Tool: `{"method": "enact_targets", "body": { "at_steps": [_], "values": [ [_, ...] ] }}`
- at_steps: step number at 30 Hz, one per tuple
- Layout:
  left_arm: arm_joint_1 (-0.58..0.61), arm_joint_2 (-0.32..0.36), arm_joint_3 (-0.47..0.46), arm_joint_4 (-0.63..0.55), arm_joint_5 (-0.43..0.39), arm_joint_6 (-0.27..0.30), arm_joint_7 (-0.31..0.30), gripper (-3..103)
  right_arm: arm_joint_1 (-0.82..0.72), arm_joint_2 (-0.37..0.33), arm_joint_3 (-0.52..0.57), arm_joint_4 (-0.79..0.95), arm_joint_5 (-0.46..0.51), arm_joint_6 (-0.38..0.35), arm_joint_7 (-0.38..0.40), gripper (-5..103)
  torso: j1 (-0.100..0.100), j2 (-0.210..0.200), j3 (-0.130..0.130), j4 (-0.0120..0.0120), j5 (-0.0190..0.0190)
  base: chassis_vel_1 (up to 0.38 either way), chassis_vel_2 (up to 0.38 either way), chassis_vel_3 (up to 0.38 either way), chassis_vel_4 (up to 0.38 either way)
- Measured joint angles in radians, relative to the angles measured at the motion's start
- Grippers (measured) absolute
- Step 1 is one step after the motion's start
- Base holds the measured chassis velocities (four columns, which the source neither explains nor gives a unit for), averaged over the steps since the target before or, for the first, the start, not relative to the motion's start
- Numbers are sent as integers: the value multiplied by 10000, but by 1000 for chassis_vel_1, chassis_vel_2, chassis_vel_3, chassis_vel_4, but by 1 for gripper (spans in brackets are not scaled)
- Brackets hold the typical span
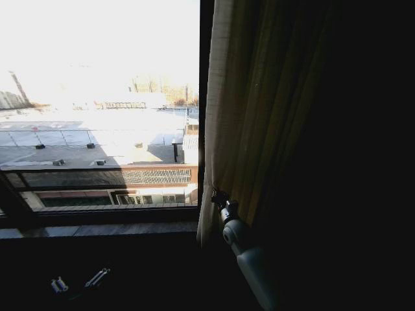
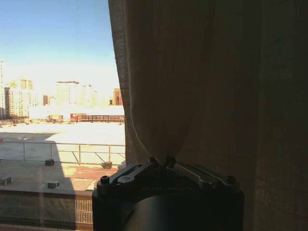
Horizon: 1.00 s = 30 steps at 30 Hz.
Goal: Open the curtains by pulling them apart, changing their state from closed to fully open.
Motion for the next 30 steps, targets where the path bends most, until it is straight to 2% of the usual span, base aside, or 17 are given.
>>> {"method": "enact_targets", "body": {
  "at_steps": [8, 14, 30],
  "values": [
    [-44, -64, 38, 131, 7, -20, 0, 100, -35, -205, 43, 59, 37, -26, -17, 1, 0, 0, 0, 0, -2, -37, -26, 31, 19],
    [-50, -145, 70, 151, 45, -46, 4, 100, -52, -334, 46, 100, 58, -28, -27, 1, -1, 0, 0, 0, 0, -155, -142, 171, 127],
    [-52, -337, 163, 88, 239, -58, 26, 100, -114, -504, 78, 169, 69, 73, -31, 1, -1, -1, 0, -4, 5, -262, -267, 258, 272]
  ]
}}
